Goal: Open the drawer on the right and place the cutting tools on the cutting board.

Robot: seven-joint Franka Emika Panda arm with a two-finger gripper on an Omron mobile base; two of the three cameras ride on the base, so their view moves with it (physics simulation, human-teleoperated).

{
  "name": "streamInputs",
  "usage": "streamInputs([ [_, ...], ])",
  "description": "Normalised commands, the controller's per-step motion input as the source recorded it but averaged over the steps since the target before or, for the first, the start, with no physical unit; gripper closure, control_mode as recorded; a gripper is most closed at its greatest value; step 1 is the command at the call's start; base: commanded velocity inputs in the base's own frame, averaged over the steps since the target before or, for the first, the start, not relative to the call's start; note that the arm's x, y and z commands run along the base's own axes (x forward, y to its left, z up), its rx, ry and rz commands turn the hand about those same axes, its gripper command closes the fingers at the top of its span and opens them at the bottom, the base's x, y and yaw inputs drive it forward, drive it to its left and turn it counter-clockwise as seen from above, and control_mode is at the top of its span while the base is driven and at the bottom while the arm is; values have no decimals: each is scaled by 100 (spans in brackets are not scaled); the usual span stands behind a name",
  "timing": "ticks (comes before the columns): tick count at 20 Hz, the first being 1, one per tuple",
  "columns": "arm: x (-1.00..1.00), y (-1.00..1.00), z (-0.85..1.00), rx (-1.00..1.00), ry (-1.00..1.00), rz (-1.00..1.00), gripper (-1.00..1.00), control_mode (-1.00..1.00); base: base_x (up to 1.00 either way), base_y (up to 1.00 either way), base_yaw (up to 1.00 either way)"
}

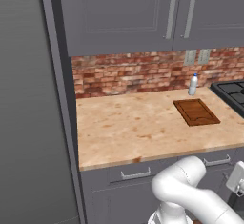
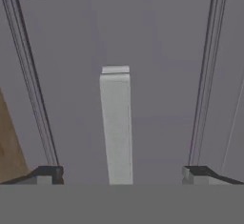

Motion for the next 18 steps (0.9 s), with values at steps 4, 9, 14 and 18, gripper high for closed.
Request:
streamInputs([
  [4,34,0,-27,-1,0,0,-100,-100,0,0,0],
  [9,44,0,-11,0,0,0,-100,-100,0,0,0],
  [14,45,0,-10,0,0,0,-100,-100,0,0,0],
  [18,37,0,-21,0,0,0,-100,-100,0,0,0],
])
